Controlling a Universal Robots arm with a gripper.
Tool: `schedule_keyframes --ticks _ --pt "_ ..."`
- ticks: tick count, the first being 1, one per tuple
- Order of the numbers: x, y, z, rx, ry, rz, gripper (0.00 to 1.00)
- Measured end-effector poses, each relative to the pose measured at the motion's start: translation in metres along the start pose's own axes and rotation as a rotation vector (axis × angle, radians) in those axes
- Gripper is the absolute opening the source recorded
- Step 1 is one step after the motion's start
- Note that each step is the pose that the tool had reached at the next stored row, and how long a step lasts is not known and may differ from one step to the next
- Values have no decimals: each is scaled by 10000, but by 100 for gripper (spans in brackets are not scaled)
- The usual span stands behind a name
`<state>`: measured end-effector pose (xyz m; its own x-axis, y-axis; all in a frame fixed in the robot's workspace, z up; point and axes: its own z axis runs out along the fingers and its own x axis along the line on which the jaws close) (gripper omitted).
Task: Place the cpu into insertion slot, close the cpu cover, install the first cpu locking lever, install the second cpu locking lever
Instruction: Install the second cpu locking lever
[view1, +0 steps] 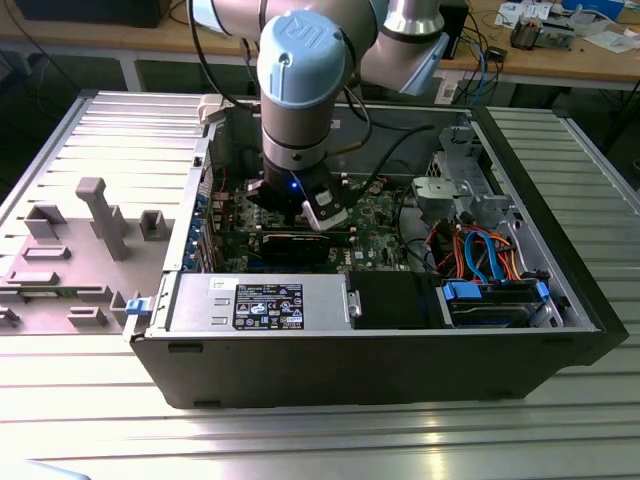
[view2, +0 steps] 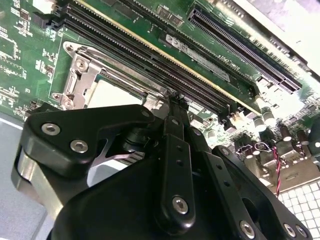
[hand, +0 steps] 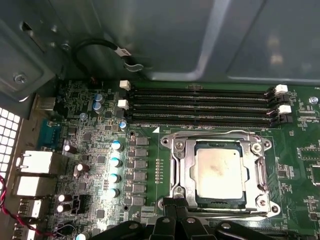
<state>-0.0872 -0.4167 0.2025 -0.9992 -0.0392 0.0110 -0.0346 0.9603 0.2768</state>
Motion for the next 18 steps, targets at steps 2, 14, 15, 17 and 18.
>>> schedule_keyframes --ticks 2,14,15,17,18 --pt "3 -3 9 -57 -2 0 11" --pt "17 -11 44 -467 -15 -18 11" --pt "17 -11 43 -470 -15 -18 11" --pt "28 1 0 -470 -13 -19 11" --pt "30 11 -34 -470 -8 -20 11"
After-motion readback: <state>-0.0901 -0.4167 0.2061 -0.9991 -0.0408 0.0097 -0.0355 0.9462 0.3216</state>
